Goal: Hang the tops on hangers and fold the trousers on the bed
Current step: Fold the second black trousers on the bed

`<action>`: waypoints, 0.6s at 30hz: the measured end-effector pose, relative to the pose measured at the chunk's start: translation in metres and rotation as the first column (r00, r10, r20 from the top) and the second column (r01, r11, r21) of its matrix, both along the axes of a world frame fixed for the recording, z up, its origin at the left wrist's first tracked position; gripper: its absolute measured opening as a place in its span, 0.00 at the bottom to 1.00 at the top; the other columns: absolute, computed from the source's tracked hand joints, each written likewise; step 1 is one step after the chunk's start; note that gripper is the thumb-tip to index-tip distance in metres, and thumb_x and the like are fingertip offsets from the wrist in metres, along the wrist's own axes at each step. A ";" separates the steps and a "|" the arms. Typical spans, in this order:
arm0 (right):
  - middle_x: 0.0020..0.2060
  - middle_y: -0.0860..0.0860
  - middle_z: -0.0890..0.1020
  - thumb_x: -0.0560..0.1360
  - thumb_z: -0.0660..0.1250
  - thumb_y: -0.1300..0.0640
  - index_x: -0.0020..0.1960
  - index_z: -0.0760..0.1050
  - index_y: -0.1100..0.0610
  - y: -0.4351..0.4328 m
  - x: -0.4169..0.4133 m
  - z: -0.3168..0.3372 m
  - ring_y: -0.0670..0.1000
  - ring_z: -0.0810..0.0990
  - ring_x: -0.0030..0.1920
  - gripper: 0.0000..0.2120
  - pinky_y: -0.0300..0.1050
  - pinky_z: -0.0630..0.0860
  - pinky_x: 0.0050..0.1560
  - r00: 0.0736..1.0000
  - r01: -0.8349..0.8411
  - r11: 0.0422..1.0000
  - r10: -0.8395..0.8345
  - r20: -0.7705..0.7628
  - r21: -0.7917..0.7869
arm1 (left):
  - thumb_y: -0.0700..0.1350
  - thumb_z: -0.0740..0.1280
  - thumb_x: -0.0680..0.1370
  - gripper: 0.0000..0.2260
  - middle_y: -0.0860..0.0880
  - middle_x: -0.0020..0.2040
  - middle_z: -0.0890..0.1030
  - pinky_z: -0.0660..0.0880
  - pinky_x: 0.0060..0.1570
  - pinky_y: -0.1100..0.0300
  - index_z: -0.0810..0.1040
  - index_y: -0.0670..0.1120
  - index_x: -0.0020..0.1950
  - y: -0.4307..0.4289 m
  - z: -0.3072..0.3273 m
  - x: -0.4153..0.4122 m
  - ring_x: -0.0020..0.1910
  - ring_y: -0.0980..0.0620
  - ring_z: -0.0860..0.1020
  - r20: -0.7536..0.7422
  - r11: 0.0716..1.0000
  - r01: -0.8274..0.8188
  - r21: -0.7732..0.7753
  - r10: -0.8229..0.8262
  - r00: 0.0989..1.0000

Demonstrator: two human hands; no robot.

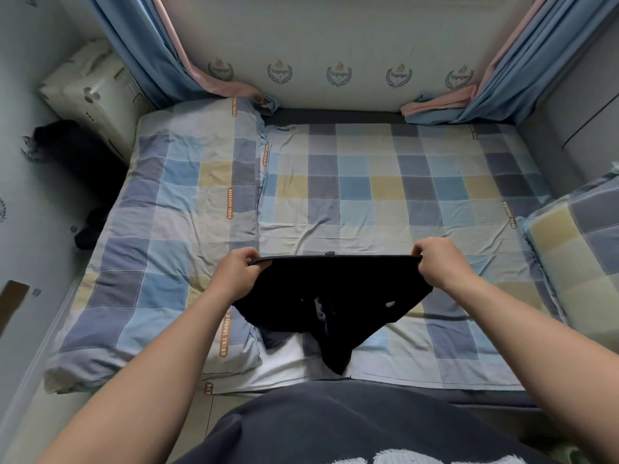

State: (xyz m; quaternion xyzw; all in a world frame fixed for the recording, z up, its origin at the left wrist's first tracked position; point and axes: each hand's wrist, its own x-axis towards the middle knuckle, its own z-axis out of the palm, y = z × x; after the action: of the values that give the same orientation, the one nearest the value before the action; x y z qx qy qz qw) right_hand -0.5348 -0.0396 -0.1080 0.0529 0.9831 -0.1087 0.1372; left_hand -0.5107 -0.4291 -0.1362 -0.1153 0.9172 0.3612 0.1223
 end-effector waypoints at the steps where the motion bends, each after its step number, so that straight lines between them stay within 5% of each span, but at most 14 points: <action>1: 0.50 0.59 0.82 0.73 0.62 0.67 0.48 0.81 0.57 0.002 0.001 -0.003 0.61 0.80 0.52 0.12 0.52 0.79 0.51 1.000 0.011 0.999 -0.011 0.008 0.034 | 0.42 0.72 0.77 0.09 0.51 0.36 0.80 0.67 0.35 0.58 0.77 0.53 0.39 -0.002 -0.002 0.000 0.37 0.48 0.77 0.009 0.999 0.004 -0.048 -0.003 1.000; 6: 0.51 0.53 0.74 0.74 0.64 0.63 0.48 0.77 0.50 0.015 0.019 -0.019 0.59 0.75 0.52 0.09 0.48 0.72 0.47 0.997 0.059 0.985 -0.049 -0.067 0.159 | 0.30 0.62 0.68 0.14 0.46 0.40 0.77 0.69 0.42 0.57 0.78 0.48 0.42 -0.018 -0.019 0.015 0.47 0.41 0.78 0.019 0.960 -0.055 -0.275 0.062 0.998; 12: 0.50 0.52 0.76 0.72 0.61 0.66 0.47 0.70 0.50 0.015 0.033 -0.036 0.58 0.73 0.44 0.11 0.50 0.71 0.43 0.966 0.242 0.970 -0.244 -0.083 -0.034 | 0.32 0.63 0.72 0.13 0.44 0.56 0.73 0.72 0.49 0.53 0.78 0.48 0.50 -0.021 -0.046 0.044 0.57 0.41 0.72 -0.025 0.912 -0.199 -0.360 0.203 0.979; 18: 0.50 0.60 0.78 0.74 0.56 0.65 0.70 0.67 0.48 0.025 0.042 -0.043 0.61 0.82 0.38 0.27 0.55 0.83 0.36 0.825 0.559 0.769 -0.555 0.111 -0.310 | 0.35 0.59 0.73 0.13 0.43 0.48 0.79 0.81 0.44 0.48 0.74 0.47 0.53 -0.039 -0.054 0.061 0.42 0.40 0.82 0.203 0.897 -0.413 -0.160 0.439 0.875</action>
State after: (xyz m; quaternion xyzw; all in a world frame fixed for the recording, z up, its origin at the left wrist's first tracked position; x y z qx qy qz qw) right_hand -0.4930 -0.0147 -0.1512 0.3186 0.8900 -0.3063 0.1122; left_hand -0.4496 -0.4685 -0.1899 -0.3627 0.8670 0.3114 0.1403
